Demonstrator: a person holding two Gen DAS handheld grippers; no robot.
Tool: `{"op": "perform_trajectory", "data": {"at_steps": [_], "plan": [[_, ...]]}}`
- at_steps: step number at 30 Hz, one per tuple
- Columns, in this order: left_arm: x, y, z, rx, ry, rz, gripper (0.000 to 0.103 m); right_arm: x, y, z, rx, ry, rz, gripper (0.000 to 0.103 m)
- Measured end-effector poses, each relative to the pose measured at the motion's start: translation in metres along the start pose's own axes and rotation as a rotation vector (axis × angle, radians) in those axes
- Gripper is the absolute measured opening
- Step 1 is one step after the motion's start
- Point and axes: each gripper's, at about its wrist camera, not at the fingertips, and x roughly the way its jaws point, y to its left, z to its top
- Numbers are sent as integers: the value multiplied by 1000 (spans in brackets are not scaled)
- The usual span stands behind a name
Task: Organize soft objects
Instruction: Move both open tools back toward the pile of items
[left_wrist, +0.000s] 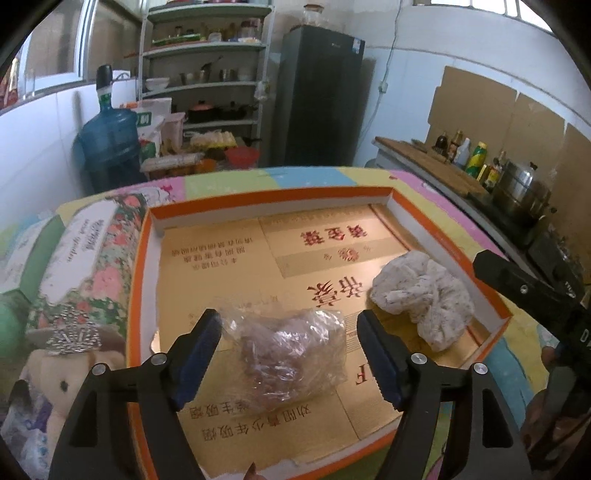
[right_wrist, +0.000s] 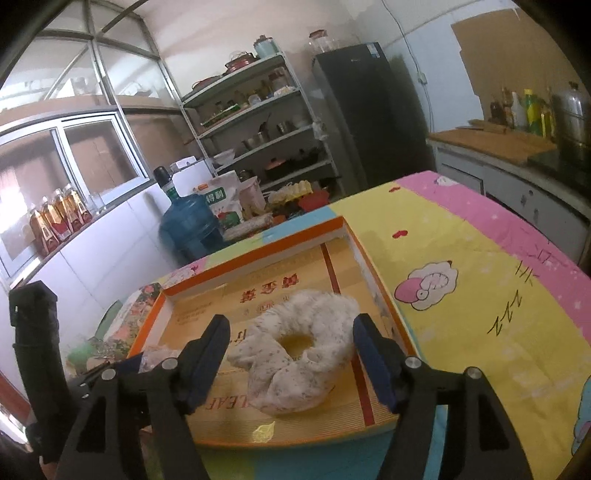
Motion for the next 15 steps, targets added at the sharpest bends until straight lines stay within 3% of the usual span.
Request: {"op": "perform_trajectory", "data": {"at_steps": [15], "plan": [[-58,7,-2,23,-90,-42,77,-21,28,-2,-22,-19,20,69]]}}
